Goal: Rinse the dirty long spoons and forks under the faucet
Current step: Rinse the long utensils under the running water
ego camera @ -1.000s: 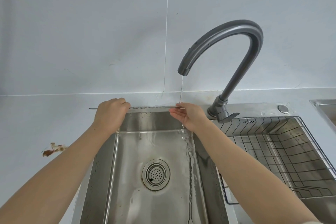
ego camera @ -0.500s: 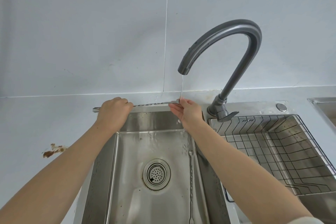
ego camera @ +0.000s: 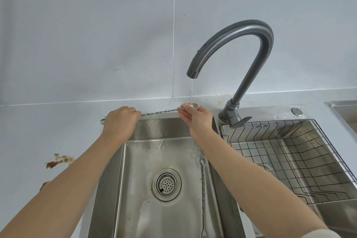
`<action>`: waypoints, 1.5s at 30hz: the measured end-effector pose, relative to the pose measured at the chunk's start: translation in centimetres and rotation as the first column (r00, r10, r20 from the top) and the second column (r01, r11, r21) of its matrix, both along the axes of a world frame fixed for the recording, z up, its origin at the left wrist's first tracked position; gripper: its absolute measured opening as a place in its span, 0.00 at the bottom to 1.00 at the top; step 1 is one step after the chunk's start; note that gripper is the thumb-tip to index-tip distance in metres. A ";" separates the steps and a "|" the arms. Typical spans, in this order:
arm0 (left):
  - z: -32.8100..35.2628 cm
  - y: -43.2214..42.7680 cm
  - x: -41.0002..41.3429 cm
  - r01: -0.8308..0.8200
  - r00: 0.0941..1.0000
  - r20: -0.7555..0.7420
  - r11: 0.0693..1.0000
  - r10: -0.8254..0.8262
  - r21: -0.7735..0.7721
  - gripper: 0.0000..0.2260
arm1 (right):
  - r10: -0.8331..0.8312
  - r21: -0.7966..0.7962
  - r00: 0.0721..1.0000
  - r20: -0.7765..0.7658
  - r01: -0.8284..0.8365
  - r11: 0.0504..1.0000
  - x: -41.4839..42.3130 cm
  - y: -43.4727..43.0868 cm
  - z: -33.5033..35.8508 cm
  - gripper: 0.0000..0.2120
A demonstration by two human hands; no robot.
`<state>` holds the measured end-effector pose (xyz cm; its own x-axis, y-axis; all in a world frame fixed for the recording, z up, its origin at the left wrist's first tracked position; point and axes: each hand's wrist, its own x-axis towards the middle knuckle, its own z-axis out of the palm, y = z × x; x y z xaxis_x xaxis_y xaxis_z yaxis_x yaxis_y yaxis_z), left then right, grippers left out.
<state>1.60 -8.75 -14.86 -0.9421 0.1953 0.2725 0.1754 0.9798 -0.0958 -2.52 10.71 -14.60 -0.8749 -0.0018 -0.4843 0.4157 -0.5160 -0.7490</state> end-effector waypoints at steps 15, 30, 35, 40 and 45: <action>1.4 1.7 -0.4 -0.001 1.000 0.003 1.000 0.001 -0.031 0.20 | -0.024 -0.159 1.000 0.002 0.024 0.987 0.2 -0.5 0.3 0.10; 1.9 3.8 -1.3 0.066 0.992 -0.104 0.997 -0.068 -0.028 0.20 | -0.034 -0.051 0.999 0.033 0.035 0.998 0.5 -0.3 1.0 0.14; 1.8 2.5 -0.7 0.062 0.992 -0.108 0.998 -0.065 -0.029 0.25 | 0.010 -0.041 1.000 0.013 -0.009 0.999 0.7 -0.2 1.3 0.10; 1.8 1.0 0.2 0.031 0.998 -0.050 0.998 -0.034 -0.060 0.22 | 0.062 -0.011 0.996 0.058 -0.061 0.998 1.0 -0.5 1.7 0.08; 2.2 -0.6 0.7 -0.015 1.000 -0.012 0.997 0.015 -0.075 0.20 | 0.115 -0.068 0.989 0.092 -0.109 0.992 0.9 -1.0 2.1 0.16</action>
